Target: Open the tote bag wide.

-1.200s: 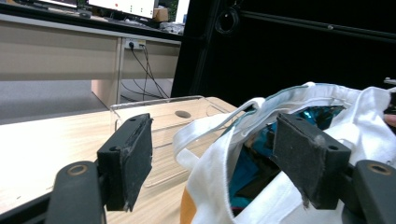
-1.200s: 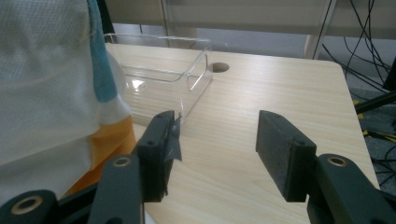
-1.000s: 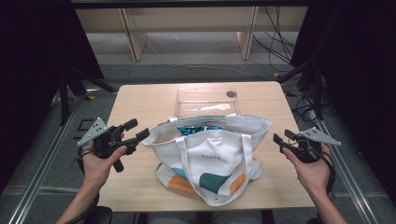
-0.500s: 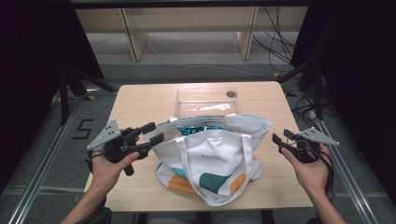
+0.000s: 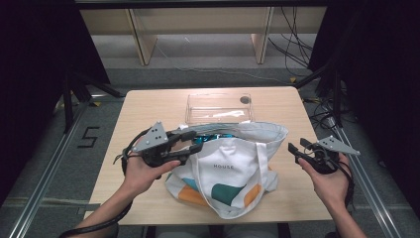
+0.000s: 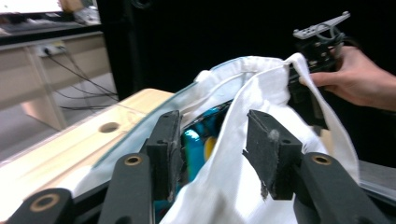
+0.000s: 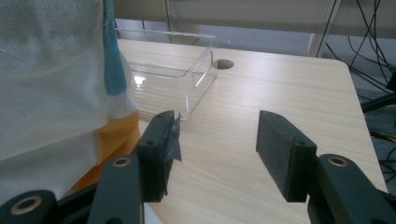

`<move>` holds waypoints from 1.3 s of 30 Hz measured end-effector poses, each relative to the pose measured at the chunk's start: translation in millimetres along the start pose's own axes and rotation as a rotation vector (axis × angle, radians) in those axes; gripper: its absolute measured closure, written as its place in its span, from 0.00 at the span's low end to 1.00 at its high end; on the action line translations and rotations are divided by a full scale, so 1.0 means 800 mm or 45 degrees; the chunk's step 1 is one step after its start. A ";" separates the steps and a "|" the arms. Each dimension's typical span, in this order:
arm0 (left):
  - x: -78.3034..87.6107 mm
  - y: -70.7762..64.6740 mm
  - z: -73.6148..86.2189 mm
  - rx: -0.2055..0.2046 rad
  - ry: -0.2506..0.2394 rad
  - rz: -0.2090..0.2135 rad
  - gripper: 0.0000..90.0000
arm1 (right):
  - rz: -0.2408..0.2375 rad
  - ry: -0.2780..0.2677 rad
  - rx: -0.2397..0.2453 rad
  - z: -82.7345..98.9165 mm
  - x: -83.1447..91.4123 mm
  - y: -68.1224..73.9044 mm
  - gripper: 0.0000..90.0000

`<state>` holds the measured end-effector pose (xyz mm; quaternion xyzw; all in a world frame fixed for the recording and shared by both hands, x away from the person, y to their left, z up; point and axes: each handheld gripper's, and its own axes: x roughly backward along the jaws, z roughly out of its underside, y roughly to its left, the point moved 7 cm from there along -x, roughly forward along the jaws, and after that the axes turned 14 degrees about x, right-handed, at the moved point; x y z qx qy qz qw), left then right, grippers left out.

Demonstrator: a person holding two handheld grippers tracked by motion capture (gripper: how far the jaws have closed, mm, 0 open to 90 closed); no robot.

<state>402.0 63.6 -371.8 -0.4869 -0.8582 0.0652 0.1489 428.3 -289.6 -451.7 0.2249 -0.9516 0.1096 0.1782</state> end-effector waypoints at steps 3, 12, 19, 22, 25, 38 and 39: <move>-0.014 -0.001 0.000 -0.025 0.035 0.012 0.62 | 0.004 -0.005 0.027 0.000 0.000 -0.004 0.53; -0.040 -0.006 0.006 -0.102 0.151 0.043 0.73 | 0.014 -0.012 0.015 0.001 -0.002 -0.004 0.53; -0.041 -0.005 0.008 -0.166 0.203 0.035 0.93 | 0.008 0.005 0.026 0.003 -0.002 -0.004 0.53; -0.039 -0.007 0.008 -0.174 0.209 0.050 0.97 | -0.002 0.009 0.017 0.002 -0.002 -0.004 0.52; -0.035 -0.011 0.005 -0.192 0.209 0.077 0.98 | 0.002 0.002 0.016 0.002 -0.001 -0.005 0.52; -0.016 -0.046 0.008 -0.290 0.287 0.224 0.98 | 0.026 0.007 0.023 0.005 -0.002 -0.011 0.51; -0.016 -0.046 0.008 -0.290 0.287 0.224 0.98 | 0.026 0.007 0.023 0.005 -0.002 -0.011 0.51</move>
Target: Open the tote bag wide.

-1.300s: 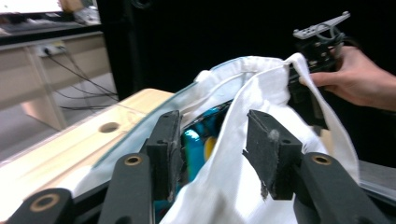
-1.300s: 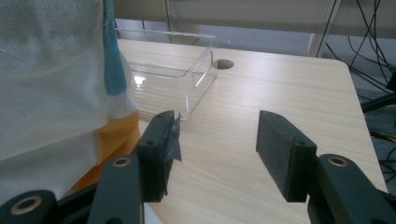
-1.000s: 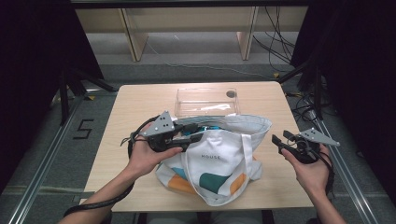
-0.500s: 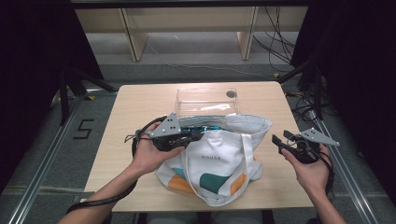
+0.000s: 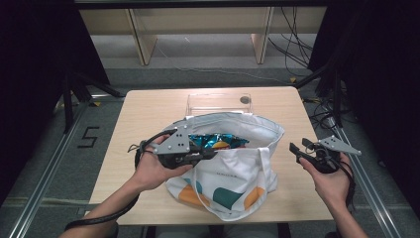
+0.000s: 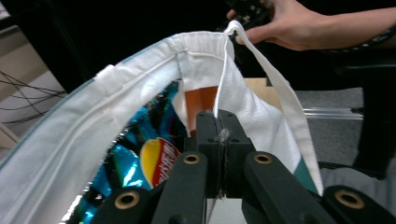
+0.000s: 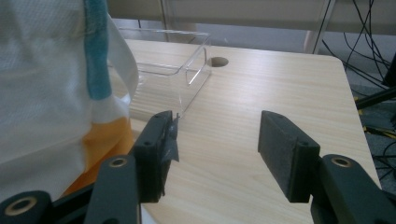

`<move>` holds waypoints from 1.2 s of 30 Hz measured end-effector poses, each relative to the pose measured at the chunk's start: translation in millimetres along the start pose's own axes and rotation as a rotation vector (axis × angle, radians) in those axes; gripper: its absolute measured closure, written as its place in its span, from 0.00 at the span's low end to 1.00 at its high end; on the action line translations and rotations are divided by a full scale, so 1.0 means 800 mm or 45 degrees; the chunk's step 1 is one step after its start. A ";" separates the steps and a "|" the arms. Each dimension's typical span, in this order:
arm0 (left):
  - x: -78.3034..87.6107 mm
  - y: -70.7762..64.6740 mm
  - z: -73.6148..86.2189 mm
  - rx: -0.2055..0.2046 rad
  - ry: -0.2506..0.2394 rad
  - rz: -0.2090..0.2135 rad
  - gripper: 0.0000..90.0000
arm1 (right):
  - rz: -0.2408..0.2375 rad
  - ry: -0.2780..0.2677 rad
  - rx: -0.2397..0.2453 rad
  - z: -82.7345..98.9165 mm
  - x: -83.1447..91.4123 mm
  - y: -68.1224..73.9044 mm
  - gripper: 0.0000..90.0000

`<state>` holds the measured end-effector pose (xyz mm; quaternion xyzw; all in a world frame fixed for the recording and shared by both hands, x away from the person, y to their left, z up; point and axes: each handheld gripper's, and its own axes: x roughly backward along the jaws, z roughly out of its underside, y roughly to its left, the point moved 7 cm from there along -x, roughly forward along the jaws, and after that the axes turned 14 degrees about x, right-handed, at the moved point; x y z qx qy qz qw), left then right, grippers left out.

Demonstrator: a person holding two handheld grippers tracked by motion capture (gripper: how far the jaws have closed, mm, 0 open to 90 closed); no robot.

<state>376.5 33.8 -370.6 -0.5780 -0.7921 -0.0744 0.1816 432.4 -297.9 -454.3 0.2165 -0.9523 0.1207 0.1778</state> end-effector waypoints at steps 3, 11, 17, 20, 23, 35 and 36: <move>-0.001 -0.006 0.003 -0.013 0.014 0.020 0.98 | 0.000 0.007 -0.007 0.000 0.000 0.001 0.51; -0.005 -0.018 0.010 -0.032 0.054 0.055 0.98 | 0.011 -0.012 -0.020 -0.001 -0.001 0.001 0.51; -0.015 -0.027 0.023 -0.030 0.113 0.074 0.98 | -0.009 -0.001 -0.006 -0.001 -0.001 0.001 0.51; -0.018 -0.029 0.028 -0.017 0.125 0.078 0.98 | -0.001 -0.010 0.017 0.000 -0.002 -0.001 0.51; -0.022 -0.029 0.036 -0.007 0.147 0.076 0.98 | 0.000 -0.002 0.011 0.001 -0.002 -0.002 0.51; -0.035 -0.025 0.068 0.036 0.220 0.057 0.98 | -0.002 0.006 -0.029 0.001 -0.002 0.002 0.50; -0.035 -0.025 0.068 0.036 0.220 0.057 0.98 | -0.002 0.006 -0.029 0.001 -0.002 0.002 0.50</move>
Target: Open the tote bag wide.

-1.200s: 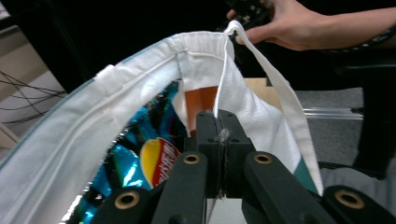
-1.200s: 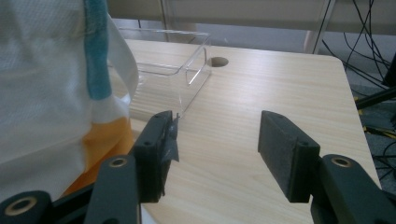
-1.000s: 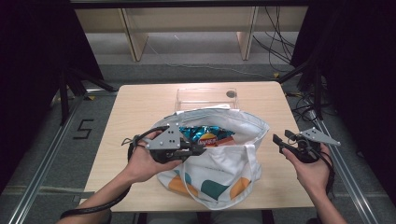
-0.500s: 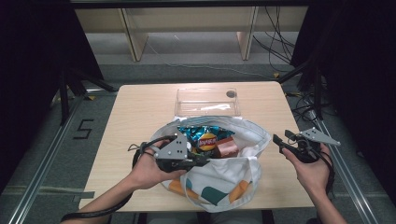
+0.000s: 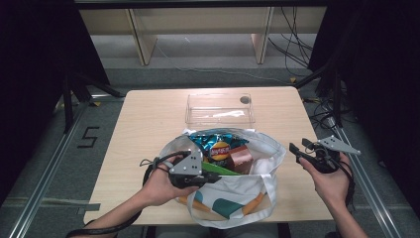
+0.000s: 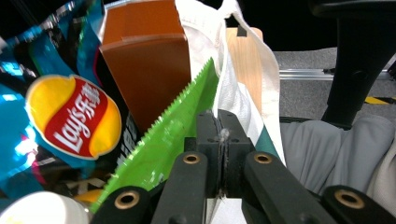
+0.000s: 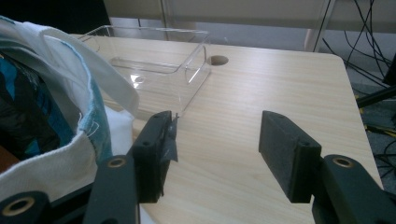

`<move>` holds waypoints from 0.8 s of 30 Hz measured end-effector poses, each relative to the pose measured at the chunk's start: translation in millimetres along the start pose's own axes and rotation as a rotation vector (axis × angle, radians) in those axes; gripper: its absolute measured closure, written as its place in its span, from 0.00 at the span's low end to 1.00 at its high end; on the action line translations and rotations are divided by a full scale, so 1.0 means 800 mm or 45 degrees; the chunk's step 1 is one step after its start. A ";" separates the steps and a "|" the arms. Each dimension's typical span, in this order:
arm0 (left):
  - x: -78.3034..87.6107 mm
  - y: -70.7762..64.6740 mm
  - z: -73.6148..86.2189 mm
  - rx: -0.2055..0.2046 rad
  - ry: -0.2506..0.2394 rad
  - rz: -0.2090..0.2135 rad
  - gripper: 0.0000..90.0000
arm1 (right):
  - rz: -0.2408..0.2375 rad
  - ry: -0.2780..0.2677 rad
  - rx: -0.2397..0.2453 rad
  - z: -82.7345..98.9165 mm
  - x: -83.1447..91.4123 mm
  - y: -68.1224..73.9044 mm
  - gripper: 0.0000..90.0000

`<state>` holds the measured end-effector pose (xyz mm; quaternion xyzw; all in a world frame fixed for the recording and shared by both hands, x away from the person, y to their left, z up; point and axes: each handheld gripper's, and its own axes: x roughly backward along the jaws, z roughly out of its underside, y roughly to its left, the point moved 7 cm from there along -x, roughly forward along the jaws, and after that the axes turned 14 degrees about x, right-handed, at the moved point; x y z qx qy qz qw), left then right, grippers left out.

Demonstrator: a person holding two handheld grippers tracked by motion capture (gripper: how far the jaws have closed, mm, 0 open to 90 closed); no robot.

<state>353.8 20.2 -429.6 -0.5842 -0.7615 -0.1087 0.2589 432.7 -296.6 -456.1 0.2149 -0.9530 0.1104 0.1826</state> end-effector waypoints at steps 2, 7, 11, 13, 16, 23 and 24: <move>-0.007 0.001 0.008 0.020 0.018 0.003 0.98 | 0.001 0.000 -0.004 0.000 0.000 0.000 0.50; -0.016 0.004 0.016 0.032 0.043 0.006 0.98 | -0.004 0.015 -0.017 0.001 0.001 0.003 0.50; -0.029 0.006 0.025 0.071 0.057 0.006 0.98 | -0.005 0.008 -0.008 0.000 -0.001 0.002 0.50; -0.033 0.007 0.030 0.072 0.077 0.002 0.98 | -0.007 0.007 -0.003 0.001 -0.001 0.002 0.50; -0.042 0.009 0.038 0.080 0.082 -0.016 0.98 | 0.007 -0.012 0.002 0.001 -0.003 0.002 0.50; -0.056 0.012 0.057 0.113 0.129 -0.044 0.98 | 0.006 -0.014 0.006 0.001 -0.003 0.002 0.50; -0.058 0.012 0.059 0.114 0.135 -0.045 0.98 | 0.006 -0.014 0.006 0.001 -0.003 0.003 0.50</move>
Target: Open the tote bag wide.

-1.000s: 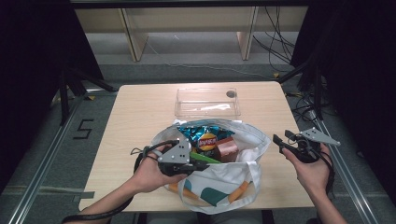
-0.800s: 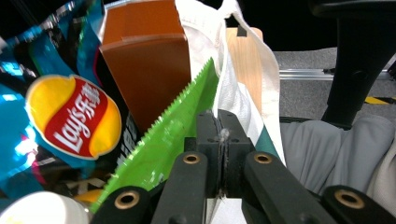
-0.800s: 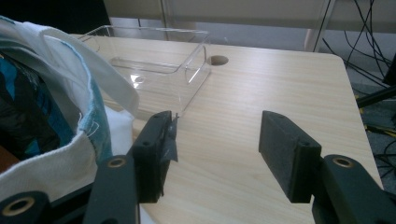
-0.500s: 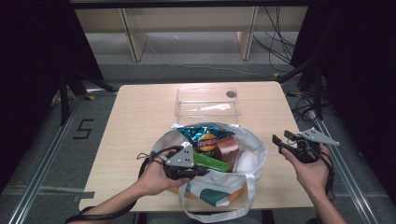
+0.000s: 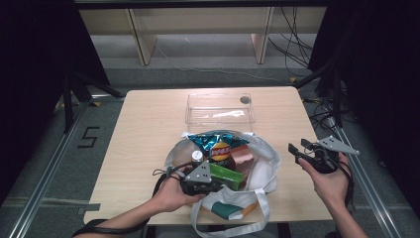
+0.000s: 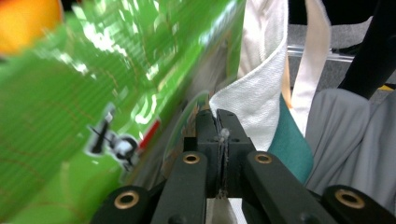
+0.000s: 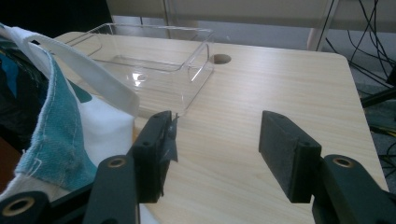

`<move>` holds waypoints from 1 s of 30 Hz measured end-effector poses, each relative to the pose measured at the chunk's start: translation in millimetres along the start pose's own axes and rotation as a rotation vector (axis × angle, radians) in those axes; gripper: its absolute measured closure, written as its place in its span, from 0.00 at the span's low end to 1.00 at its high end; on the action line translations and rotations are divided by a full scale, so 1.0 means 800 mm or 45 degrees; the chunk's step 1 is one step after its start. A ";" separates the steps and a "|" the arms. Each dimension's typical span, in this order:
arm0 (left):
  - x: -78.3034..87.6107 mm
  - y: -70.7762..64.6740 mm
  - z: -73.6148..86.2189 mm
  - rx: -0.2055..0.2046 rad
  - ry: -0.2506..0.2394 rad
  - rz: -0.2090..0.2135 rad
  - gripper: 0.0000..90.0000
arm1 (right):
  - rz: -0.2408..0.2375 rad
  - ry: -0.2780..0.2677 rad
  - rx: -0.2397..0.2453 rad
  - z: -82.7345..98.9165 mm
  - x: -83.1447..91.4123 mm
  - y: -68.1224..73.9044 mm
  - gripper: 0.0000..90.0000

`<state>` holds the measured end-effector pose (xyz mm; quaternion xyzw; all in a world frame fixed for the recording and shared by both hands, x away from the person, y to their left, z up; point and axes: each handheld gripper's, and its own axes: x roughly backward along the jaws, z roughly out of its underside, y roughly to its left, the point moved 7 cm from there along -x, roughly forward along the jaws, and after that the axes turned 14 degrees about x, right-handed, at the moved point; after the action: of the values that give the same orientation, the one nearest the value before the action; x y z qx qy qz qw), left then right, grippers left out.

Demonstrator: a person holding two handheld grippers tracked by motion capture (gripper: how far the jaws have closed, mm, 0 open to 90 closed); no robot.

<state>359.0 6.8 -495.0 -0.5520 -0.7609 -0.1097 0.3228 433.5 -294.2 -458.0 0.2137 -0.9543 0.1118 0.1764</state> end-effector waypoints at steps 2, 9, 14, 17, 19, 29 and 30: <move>-0.003 0.002 0.003 0.006 0.012 -0.007 0.98 | -0.003 -0.006 0.004 -0.001 0.000 0.000 0.50; 0.003 -0.004 0.007 0.016 0.040 -0.010 0.85 | -0.035 0.000 -0.011 -0.004 0.002 0.001 0.50; 0.031 -0.015 0.004 0.051 -0.004 -0.011 0.62 | -0.060 -0.026 0.002 -0.014 0.007 0.007 0.52; 0.055 -0.016 -0.002 0.065 -0.068 -0.023 0.53 | -0.087 -0.039 0.012 -0.024 0.012 0.014 0.56; 0.074 -0.012 -0.008 0.083 -0.133 -0.059 0.48 | -0.120 -0.051 0.022 -0.031 0.013 0.019 0.59; 0.171 0.072 -0.041 0.228 -0.464 -0.361 0.35 | -0.273 -0.112 -0.003 -0.065 0.016 0.044 0.68; 0.174 0.082 -0.042 0.235 -0.468 -0.383 0.36 | -0.291 -0.116 -0.001 -0.067 0.016 0.046 0.68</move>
<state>405.4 120.7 -396.3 -0.4114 -0.8873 0.0156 0.2081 421.6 -250.5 -409.2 0.3259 -0.9308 0.0809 0.1444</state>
